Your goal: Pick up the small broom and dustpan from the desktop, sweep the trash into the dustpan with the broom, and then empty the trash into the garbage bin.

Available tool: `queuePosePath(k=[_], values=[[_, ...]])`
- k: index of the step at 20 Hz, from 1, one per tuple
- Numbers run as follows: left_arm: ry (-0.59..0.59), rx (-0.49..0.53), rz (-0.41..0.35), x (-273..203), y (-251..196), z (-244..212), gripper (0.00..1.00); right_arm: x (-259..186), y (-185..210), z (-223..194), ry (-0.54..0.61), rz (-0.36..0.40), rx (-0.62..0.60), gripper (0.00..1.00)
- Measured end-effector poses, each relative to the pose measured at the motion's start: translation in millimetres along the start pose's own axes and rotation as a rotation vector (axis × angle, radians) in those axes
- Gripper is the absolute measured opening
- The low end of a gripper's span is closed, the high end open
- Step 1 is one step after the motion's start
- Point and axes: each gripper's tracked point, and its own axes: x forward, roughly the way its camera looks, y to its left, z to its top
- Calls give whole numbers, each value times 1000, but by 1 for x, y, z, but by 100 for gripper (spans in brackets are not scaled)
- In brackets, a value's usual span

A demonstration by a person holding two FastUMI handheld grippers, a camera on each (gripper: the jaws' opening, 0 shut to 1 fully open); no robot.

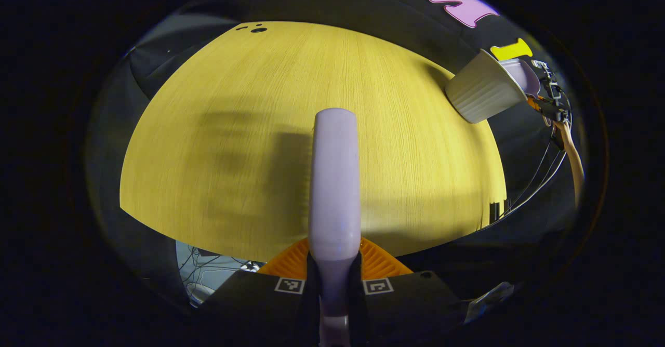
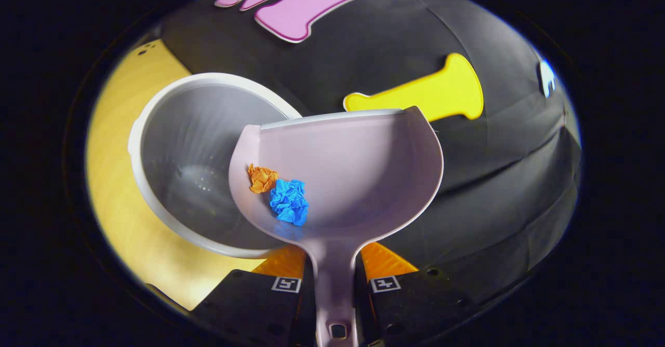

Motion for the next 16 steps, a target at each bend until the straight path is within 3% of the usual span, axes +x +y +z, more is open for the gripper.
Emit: queuePosePath(k=[5,7,8,9,10,16], values=[[5,36,20,-1,-10,-1,26,-4,-8,3,-91,-104,-266,30],[9,44,20,0,-11,1,25,4,-13,-3,-117,-117,-372,37],[12,52,20,1,-12,1,26,5,-14,-4,-128,-122,-414,33],[15,59,21,2,-13,1,26,5,-15,-5,-136,-124,-447,37],[19,65,21,3,-15,0,26,5,-15,-3,-144,-125,-472,34],[0,97,23,3,-27,2,27,0,-13,1,-180,-105,-610,34]])
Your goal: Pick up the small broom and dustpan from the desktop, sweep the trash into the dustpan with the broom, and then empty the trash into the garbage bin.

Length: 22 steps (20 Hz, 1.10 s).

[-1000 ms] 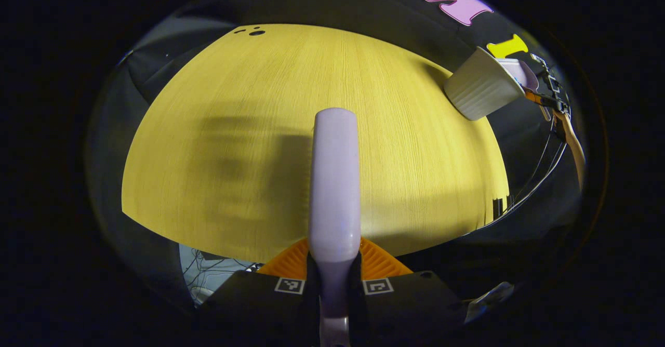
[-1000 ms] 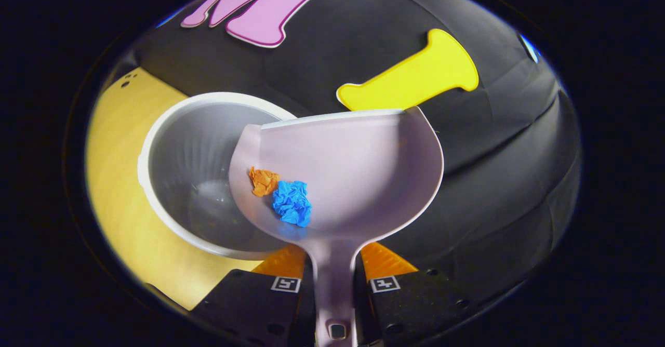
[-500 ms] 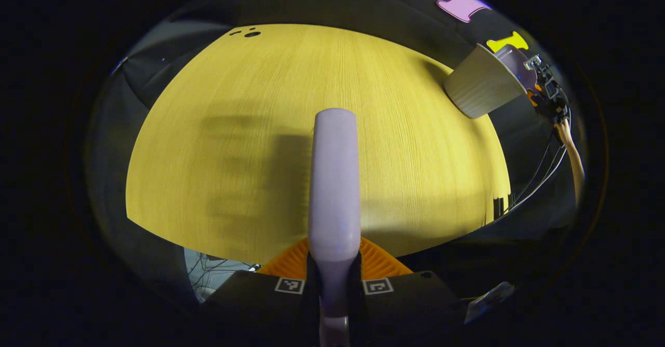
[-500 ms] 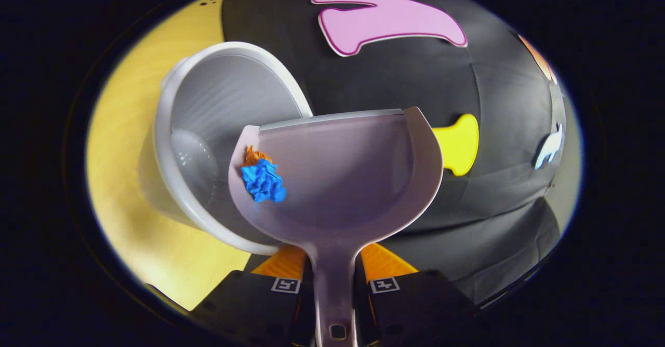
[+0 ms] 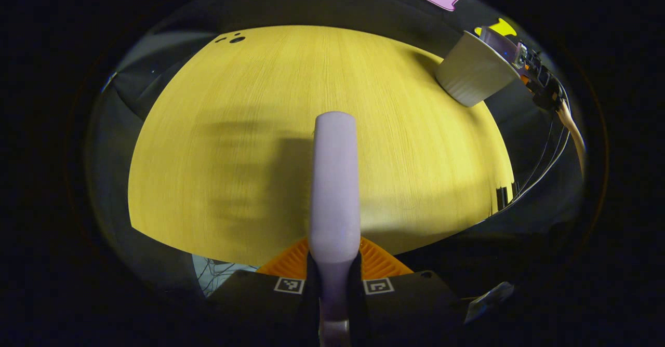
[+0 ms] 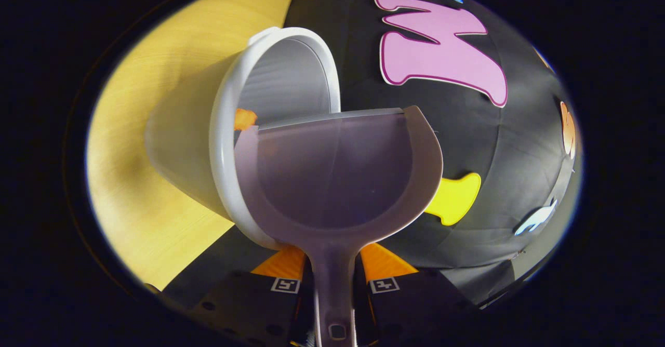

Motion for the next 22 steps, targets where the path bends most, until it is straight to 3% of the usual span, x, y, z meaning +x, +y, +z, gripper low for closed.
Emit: queuePosePath(k=[4,10,15,18,22], values=[[-54,-55,-34,-2,-14,11,27,6,1,-7,39,49,130,31],[-107,-57,-29,-8,-17,23,27,6,12,-6,136,181,554,36],[-165,-83,-41,-22,-17,39,27,4,13,8,200,261,923,34],[-219,-100,-37,-40,-5,51,27,10,11,21,201,298,1086,31],[-265,-116,-31,-56,6,61,27,-4,-7,42,156,342,1236,34]])
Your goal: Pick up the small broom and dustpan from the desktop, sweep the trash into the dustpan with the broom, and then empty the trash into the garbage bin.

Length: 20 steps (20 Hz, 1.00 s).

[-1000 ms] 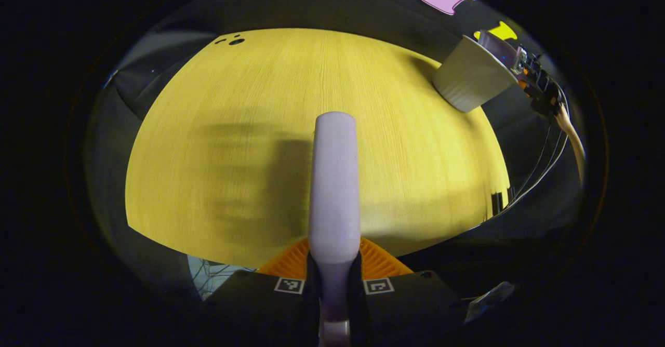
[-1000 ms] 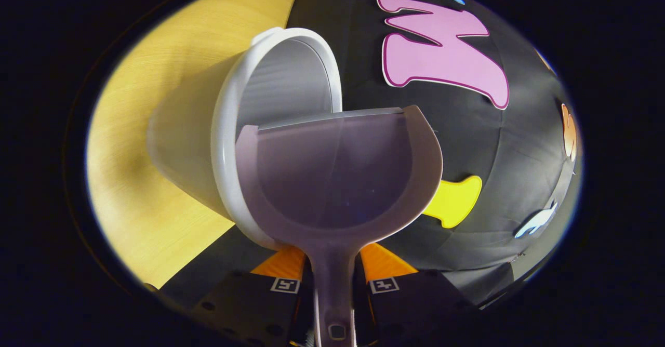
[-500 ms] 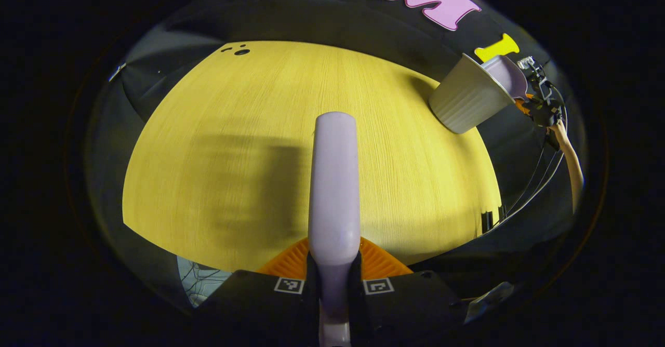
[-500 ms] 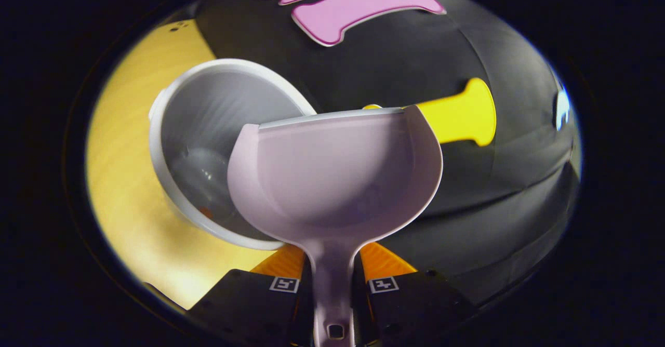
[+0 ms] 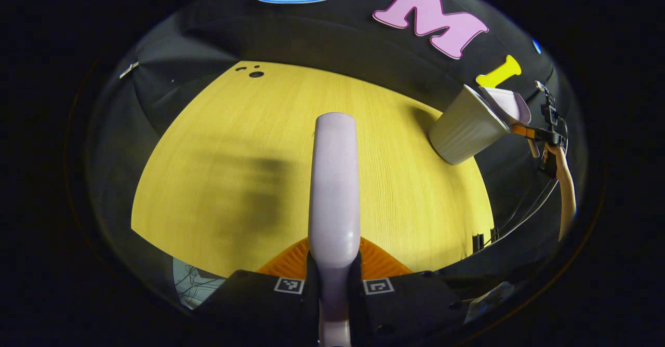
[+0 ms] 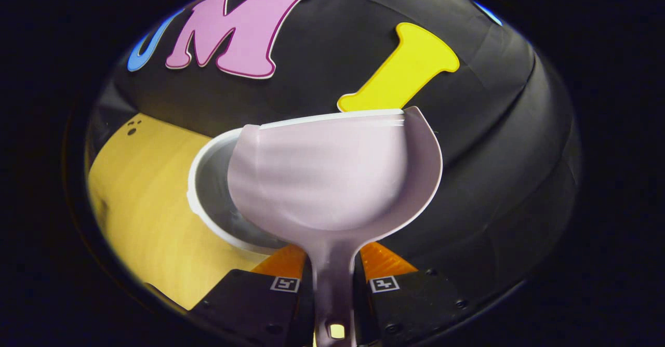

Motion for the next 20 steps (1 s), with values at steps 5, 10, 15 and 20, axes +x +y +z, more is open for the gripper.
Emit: queuePosePath(k=[5,10,15,20], values=[[0,-26,-2,-7,12,-11,27,-42,33,23,-38,136,180,34],[12,-31,-3,-5,22,-19,27,-97,96,43,-87,281,233,34],[7,12,12,5,35,-11,27,-136,171,32,-53,411,241,30],[-1,60,38,25,53,-2,27,-159,255,0,26,518,198,34]])
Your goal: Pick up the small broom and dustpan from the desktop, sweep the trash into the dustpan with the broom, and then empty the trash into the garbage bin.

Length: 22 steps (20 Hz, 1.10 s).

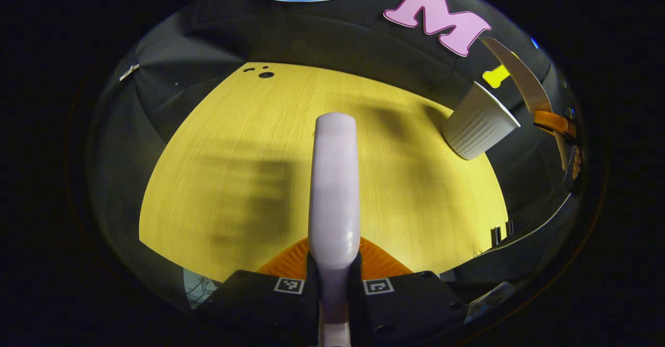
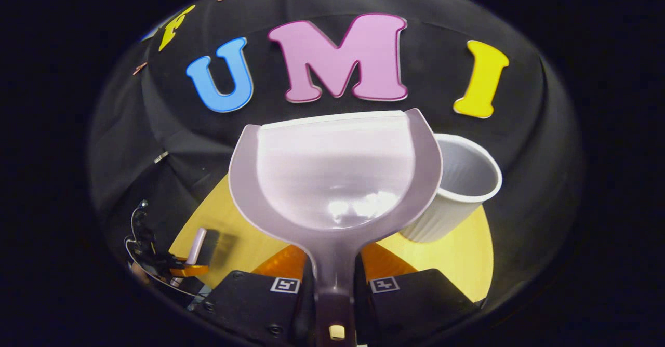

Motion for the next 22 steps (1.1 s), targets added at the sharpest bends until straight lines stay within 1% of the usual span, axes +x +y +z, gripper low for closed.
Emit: queuePosePath(k=[3,6,8,10,12,13,14,17,18,19,22], values=[[2,10,29,12,12,2,27,24,34,-44,111,46,15,34],[11,50,65,25,20,0,27,49,41,-87,206,45,3,34],[27,59,75,34,24,-2,27,66,44,-111,253,39,17,34],[50,70,87,47,28,-3,27,80,41,-130,295,36,46,34],[73,86,104,58,27,-5,27,89,32,-154,338,21,50,34],[84,96,114,63,26,-7,27,93,34,-164,355,16,46,30],[94,107,124,68,25,-7,27,99,33,-174,374,10,41,34],[125,118,145,82,21,-4,27,118,26,-202,427,-9,33,34],[135,115,147,88,20,-4,26,122,24,-210,446,-13,33,31],[148,117,152,92,21,-3,26,126,20,-218,464,-16,30,35],[191,156,173,111,23,2,27,130,15,-231,505,-25,14,35]])
